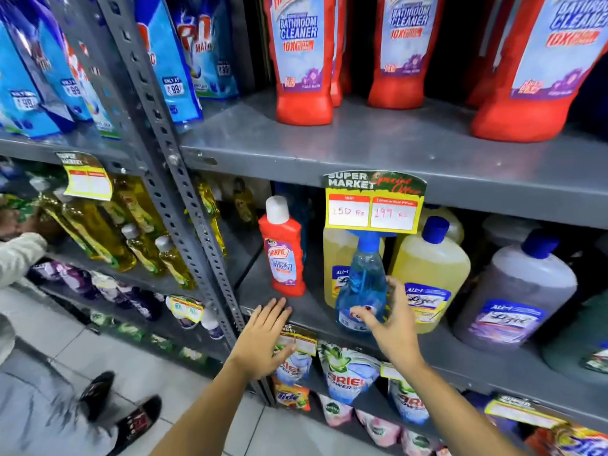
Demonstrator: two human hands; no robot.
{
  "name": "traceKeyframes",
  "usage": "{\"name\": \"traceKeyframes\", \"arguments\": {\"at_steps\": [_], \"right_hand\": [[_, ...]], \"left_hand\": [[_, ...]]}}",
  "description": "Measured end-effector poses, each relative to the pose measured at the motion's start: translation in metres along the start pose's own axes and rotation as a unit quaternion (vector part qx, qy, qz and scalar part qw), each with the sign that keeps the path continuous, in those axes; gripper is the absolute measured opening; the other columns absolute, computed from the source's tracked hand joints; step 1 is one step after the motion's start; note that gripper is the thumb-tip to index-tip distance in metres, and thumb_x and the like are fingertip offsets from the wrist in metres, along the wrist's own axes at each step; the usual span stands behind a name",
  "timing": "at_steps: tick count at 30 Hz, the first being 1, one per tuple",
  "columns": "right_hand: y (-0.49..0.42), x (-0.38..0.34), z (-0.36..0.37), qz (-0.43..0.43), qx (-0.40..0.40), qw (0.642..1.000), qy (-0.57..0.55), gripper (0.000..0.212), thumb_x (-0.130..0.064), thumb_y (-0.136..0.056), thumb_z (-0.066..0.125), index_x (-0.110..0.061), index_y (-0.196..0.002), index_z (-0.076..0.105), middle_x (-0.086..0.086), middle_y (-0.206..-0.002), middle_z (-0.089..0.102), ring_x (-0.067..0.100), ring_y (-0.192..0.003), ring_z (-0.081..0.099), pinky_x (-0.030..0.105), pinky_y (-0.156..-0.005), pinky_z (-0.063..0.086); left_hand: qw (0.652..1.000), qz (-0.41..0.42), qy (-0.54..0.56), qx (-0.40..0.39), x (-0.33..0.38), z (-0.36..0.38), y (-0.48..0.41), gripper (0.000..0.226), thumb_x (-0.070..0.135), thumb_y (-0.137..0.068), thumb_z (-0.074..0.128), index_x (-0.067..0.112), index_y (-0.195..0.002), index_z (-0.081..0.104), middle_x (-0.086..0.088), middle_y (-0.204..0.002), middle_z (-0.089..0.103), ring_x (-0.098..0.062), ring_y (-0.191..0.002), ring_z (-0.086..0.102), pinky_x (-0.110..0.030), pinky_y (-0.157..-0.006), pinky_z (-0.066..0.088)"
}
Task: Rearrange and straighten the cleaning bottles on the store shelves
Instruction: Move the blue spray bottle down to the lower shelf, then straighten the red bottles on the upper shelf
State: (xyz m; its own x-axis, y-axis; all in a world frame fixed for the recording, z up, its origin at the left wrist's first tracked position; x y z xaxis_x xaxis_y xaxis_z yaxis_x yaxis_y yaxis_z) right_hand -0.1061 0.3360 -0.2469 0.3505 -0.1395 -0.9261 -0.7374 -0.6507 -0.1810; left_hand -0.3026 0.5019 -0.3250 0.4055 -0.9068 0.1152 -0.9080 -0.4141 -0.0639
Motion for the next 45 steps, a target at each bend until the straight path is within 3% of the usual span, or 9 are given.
{"name": "traceKeyframes", "arguments": {"at_steps": [6,10,13,17,24,27,30,40,45], "right_hand": [[0.017,0.004,0.001,0.003,0.051,0.999,-0.009,0.058,-0.024,-0.076,0.084,-0.040,-0.120,0.049,-0.023,-0.114,0.063,0.000,-0.106,0.064,0.025,-0.089,0.054],[0.062,0.010,-0.007,0.056,0.185,0.979,-0.061,0.083,-0.020,-0.072,0.087,-0.015,-0.142,0.043,-0.009,-0.125,0.057,-0.002,-0.114,0.057,0.018,-0.095,0.050],[0.097,-0.009,0.001,0.041,0.257,0.964,-0.049,0.055,-0.020,-0.079,0.080,-0.033,-0.125,0.053,0.001,-0.117,0.059,0.013,-0.098,0.063,0.024,-0.073,0.054],[0.067,-0.068,0.042,-0.043,0.146,0.988,0.013,0.026,-0.017,-0.086,0.073,-0.025,-0.109,0.063,-0.003,-0.100,0.061,0.014,-0.086,0.065,0.024,-0.067,0.053],[-0.028,-0.105,0.117,-0.037,0.002,0.996,0.082,0.088,-0.033,-0.082,0.076,-0.012,-0.153,0.027,0.007,-0.151,0.040,0.021,-0.134,0.046,0.031,-0.106,0.043],[-0.036,-0.093,0.127,-0.010,0.004,0.995,0.099,0.100,-0.033,-0.076,0.082,-0.009,-0.153,0.021,0.010,-0.153,0.036,0.022,-0.139,0.040,0.014,-0.100,0.031],[-0.030,-0.098,0.169,-0.014,-0.011,0.991,0.131,0.107,-0.039,-0.066,0.087,-0.011,-0.151,0.027,0.009,-0.147,0.042,0.025,-0.133,0.048,0.033,-0.102,0.044],[-0.056,-0.074,0.144,0.032,0.020,0.987,0.156,0.050,-0.031,-0.077,0.082,-0.011,-0.117,0.059,0.009,-0.117,0.071,0.026,-0.106,0.068,0.042,-0.089,0.057],[-0.029,-0.103,0.125,-0.012,0.019,0.983,0.180,0.045,-0.027,-0.078,0.080,-0.010,-0.116,0.062,0.009,-0.111,0.073,0.026,-0.100,0.069,0.031,-0.080,0.051]], "left_hand": [[1.000,0.012,-0.006,-0.016,-0.004,0.012,0.001,0.079,0.065,-0.097,0.031,0.011,-0.153,0.019,-0.009,-0.161,0.015,-0.024,-0.149,0.003,-0.043,-0.118,0.000],[0.999,0.035,0.003,-0.011,-0.001,0.010,0.003,0.082,0.065,-0.095,0.035,0.010,-0.153,0.019,-0.009,-0.161,0.012,-0.026,-0.148,0.006,-0.042,-0.117,-0.001],[0.999,0.040,0.003,-0.026,-0.002,0.011,0.003,0.085,0.067,-0.093,0.035,0.007,-0.152,0.022,-0.012,-0.159,0.017,-0.030,-0.147,0.013,-0.045,-0.115,0.002],[0.999,0.042,0.006,-0.033,-0.007,0.015,0.003,0.085,0.068,-0.093,0.031,0.008,-0.153,0.019,-0.013,-0.160,0.015,-0.029,-0.147,0.010,-0.046,-0.115,0.003],[0.996,0.040,-0.063,-0.040,-0.012,0.006,-0.021,0.092,0.074,-0.083,-0.011,0.012,-0.150,-0.011,-0.008,-0.159,-0.013,-0.028,-0.147,-0.011,-0.048,-0.118,-0.010],[0.997,0.045,-0.066,-0.019,-0.005,0.000,-0.019,0.090,0.074,-0.084,-0.011,0.011,-0.149,-0.013,-0.012,-0.162,-0.007,-0.030,-0.148,-0.009,-0.047,-0.117,-0.011],[0.997,0.019,-0.052,-0.044,-0.027,0.016,0.013,0.090,0.068,-0.085,-0.001,0.010,-0.153,-0.006,-0.013,-0.162,-0.005,-0.029,-0.148,-0.008,-0.045,-0.115,-0.014],[0.996,0.039,-0.042,-0.066,-0.015,0.020,0.003,0.090,0.066,-0.081,-0.005,0.012,-0.154,-0.005,-0.009,-0.163,-0.007,-0.026,-0.148,-0.010,-0.043,-0.118,-0.009],[0.997,0.052,0.016,-0.050,-0.018,-0.006,0.009,0.069,0.054,-0.100,0.032,0.015,-0.154,0.013,-0.010,-0.162,-0.010,-0.025,-0.148,-0.005,-0.044,-0.121,0.003]]}}
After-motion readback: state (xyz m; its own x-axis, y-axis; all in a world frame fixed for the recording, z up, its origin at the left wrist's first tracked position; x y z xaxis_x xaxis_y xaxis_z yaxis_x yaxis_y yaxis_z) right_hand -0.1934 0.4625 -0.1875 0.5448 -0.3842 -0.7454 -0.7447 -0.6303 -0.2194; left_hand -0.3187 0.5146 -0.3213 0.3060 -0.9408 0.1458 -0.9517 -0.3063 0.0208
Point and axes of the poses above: each hand's wrist, its own y-axis away from the middle knuckle, its own z-axis out of the palm, x = y × z, the point moved 9 cm from there along -y, towards the middle knuckle
